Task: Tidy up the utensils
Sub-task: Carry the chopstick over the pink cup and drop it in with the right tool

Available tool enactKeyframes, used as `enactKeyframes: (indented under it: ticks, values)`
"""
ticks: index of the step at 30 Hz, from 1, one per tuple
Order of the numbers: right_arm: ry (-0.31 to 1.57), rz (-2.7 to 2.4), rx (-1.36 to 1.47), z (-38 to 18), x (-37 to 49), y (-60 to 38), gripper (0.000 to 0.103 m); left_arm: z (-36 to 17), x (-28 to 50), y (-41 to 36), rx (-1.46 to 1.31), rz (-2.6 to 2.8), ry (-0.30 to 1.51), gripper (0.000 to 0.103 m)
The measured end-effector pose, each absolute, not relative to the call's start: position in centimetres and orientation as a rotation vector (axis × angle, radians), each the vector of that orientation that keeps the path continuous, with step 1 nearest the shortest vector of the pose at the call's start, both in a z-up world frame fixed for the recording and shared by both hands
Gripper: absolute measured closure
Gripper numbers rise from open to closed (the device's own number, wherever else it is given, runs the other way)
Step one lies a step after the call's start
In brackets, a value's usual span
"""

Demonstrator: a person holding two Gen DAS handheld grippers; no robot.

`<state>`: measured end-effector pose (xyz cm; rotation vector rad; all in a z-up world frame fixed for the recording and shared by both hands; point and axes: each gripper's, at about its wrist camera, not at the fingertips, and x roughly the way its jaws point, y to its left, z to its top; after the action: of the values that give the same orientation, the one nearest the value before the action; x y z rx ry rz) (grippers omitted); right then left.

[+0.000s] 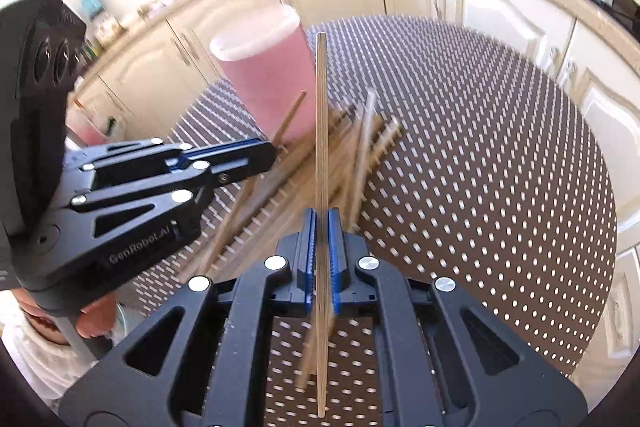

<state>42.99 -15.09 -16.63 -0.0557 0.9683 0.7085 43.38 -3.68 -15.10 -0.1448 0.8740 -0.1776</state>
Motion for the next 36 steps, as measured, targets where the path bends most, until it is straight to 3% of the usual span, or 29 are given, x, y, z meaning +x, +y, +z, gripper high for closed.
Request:
enactKeyframes:
  ticks: [10, 18, 31, 36]
  values:
    - [0.685, 0.739, 0.059, -9.3, 42.8, -14.2, 0.096, -6.3, 41.7, -0.6, -0.182, -0.217, 0.442, 0.098]
    - [0.482, 0.695, 0.129, -6.0, 45.7, -11.5, 0.096, -3.0, 43.8, 1.7, -0.175, -0.134, 0.181, 0.098]
    - [0.236, 0.663, 0.202, -4.3, 49.4, -8.8, 0.096, -2.3, 47.5, 4.8, -0.237, -0.016, -0.05, 0.098]
    - [0.234, 0.664, 0.202, -5.7, 50.4, -8.3, 0.096, -3.8, 47.7, 4.3, -0.199, 0.032, -0.063, 0.098]
